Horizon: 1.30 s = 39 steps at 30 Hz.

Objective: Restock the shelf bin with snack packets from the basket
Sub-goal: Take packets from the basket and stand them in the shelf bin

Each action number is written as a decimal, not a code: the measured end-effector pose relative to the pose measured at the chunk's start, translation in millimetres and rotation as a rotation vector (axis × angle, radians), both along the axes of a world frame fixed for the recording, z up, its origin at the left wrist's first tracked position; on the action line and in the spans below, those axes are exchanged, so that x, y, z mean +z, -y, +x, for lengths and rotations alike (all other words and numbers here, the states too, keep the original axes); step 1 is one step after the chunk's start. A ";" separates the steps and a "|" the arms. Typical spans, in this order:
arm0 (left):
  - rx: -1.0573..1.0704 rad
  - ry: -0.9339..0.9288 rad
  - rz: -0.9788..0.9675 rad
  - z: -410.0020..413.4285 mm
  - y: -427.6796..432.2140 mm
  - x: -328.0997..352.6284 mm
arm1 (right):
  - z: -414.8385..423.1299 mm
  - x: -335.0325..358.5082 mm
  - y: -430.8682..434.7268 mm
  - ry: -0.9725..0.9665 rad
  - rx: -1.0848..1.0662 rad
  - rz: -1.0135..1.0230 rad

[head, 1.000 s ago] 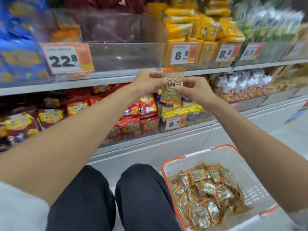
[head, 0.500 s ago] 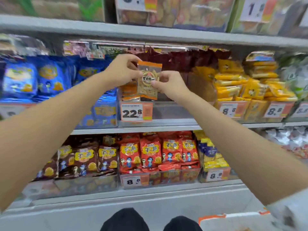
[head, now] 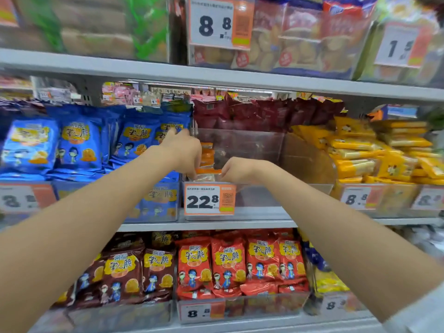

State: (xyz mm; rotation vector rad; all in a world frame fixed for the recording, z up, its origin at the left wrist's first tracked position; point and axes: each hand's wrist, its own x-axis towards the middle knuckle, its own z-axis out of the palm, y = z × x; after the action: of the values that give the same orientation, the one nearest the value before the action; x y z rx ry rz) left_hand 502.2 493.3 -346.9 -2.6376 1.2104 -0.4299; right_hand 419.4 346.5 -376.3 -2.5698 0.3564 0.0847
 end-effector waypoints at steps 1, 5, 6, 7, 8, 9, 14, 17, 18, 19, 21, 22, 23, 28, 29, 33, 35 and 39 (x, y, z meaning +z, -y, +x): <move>0.007 -0.022 -0.004 1.9 0.3 -0.4 | 2.1 0.5 -1.1 -0.027 -0.012 -0.006; 0.018 -0.055 -0.030 4.7 1.2 -3.7 | 4.5 2.7 -4.0 -0.071 -0.069 0.019; 0.021 -0.052 -0.031 5.2 1.4 -4.4 | 5.4 2.8 -4.0 -0.082 -0.085 0.043; 0.024 -0.049 -0.029 5.4 1.5 -4.9 | 5.3 3.3 -4.7 -0.095 -0.098 0.063; 0.024 -0.045 -0.024 5.5 1.5 -5.1 | 7.0 3.0 -4.4 -0.108 -0.107 0.086; 0.025 -0.041 -0.019 5.3 1.5 -5.2 | 7.1 2.9 -5.1 -0.126 -0.111 0.125; 0.027 -0.020 0.006 0.8 -0.6 -3.5 | 4.0 0.8 -0.6 -0.148 -0.107 0.397; 0.025 -0.006 -0.014 3.3 -4.7 -4.2 | 4.9 -0.7 4.8 -0.120 -0.133 0.488; 0.025 -0.009 -0.022 4.1 -6.6 -4.1 | 3.4 -0.3 4.8 -0.120 -0.131 0.496; 0.022 -0.016 -0.034 5.1 -8.4 -4.2 | 1.4 0.9 4.1 -0.119 -0.126 0.481; -0.002 -0.042 -0.082 4.1 -12.0 -4.8 | -4.0 4.3 0.5 -0.087 -0.102 0.367; -0.019 -0.062 -0.123 2.5 -13.4 -5.2 | -6.5 5.9 -1.4 -0.041 -0.104 0.285; -0.036 -0.090 -0.176 0.3 -14.7 -5.9 | -7.9 6.1 -2.4 0.030 -0.118 0.218; -0.153 -0.096 -0.554 -22.9 -10.1 -15.6 | -26.0 -9.1 6.0 0.568 -0.242 0.085; -0.175 -0.106 -0.640 -30.9 -6.4 -18.6 | -35.4 -14.1 7.1 0.681 -0.248 0.049; -0.229 -0.161 -0.807 -73.3 15.7 -32.2 | -83.5 -34.7 10.0 1.016 -0.236 -0.075; -0.267 -0.211 -0.802 -96.5 29.1 -41.2 | -109.9 -47.3 15.9 1.068 -0.234 -0.087; -0.392 -0.324 -0.766 -143.4 59.8 -71.2 | -169.5 -87.9 35.0 1.011 -0.271 -0.107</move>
State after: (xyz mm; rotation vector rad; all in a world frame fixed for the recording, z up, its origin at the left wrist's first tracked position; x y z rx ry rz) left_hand 358.8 433.6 -418.1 -3.1692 2.0153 -0.6544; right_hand 249.9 311.5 -464.1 -2.2740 0.2974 -1.2900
